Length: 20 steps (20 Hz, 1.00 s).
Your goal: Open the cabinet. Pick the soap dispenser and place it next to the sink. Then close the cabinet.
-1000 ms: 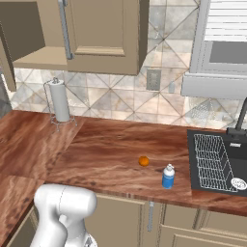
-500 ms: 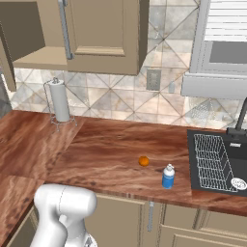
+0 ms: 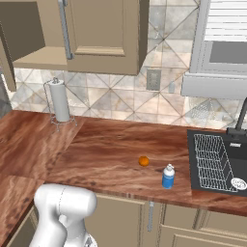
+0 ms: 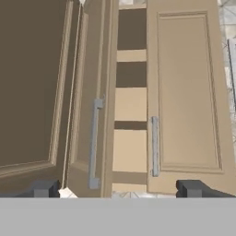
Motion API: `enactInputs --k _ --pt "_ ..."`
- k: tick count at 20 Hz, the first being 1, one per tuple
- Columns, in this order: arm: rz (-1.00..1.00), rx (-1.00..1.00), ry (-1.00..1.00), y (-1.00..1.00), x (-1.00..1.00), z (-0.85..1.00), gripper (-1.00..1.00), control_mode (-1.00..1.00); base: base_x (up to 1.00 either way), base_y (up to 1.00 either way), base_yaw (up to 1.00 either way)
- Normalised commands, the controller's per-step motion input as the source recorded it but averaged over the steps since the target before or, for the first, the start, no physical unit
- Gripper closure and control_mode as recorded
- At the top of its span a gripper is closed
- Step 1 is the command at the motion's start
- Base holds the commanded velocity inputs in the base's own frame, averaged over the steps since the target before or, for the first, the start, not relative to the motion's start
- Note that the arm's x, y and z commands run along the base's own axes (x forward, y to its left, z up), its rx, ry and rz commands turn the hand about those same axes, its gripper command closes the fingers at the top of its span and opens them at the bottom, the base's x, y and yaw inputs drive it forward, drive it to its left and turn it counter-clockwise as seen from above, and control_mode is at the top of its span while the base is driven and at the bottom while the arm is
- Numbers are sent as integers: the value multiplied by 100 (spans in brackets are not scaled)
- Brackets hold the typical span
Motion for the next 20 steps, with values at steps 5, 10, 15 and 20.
enactInputs --k 5,10,15,20 --pt "-5 -3 0 0 18 -8 -100 -100 0 0 0" --pt "-6 -3 0 1 23 -3 -100 -100 0 0 0" --pt "-6 -2 0 11 15 0 -100 -100 0 0 0" --pt "-6 -2 0 11 18 -8 -100 -100 0 0 0"
